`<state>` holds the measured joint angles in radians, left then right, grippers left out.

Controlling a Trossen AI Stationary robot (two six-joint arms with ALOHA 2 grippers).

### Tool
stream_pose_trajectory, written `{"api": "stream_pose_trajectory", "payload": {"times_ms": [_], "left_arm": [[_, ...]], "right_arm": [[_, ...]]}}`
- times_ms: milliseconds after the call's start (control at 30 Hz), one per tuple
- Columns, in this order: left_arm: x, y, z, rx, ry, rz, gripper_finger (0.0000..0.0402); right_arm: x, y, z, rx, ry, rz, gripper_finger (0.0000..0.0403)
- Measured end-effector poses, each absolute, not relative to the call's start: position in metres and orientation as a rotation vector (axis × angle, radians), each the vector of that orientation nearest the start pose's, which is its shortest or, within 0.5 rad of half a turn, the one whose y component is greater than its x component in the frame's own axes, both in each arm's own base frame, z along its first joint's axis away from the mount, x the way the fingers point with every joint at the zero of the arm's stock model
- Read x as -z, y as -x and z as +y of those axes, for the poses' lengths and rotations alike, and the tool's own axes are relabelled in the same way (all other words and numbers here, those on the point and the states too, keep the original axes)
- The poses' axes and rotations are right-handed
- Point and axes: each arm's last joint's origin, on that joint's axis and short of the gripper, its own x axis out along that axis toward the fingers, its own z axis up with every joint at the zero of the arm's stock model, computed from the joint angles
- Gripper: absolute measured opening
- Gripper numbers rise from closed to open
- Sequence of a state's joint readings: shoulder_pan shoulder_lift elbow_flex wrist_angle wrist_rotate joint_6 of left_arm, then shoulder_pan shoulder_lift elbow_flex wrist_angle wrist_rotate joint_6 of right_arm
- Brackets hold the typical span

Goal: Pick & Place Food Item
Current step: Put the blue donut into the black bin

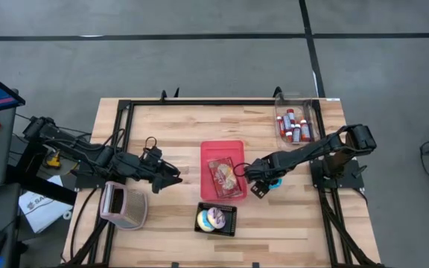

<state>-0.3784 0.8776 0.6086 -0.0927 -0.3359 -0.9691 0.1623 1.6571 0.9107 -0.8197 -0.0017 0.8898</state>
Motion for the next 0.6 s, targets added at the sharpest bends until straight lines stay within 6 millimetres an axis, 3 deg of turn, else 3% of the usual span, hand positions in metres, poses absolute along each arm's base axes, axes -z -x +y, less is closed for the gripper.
{"api": "stream_pose_trajectory", "payload": {"times_ms": [267,400,600], "left_arm": [[-0.266,-0.182,-0.062,-0.123,0.833,0.326,0.0260],[-0.266,-0.182,-0.062,-0.122,0.832,0.326,0.0260],[-0.266,-0.182,-0.062,-0.123,0.832,0.326,0.0260]], "right_arm": [[-0.146,-0.259,0.044,0.585,-0.582,1.487,0.0249],[-0.135,-0.252,0.045,0.607,-0.631,1.473,0.0246],[-0.135,-0.247,0.051,0.604,-0.675,1.433,0.0218]]}}
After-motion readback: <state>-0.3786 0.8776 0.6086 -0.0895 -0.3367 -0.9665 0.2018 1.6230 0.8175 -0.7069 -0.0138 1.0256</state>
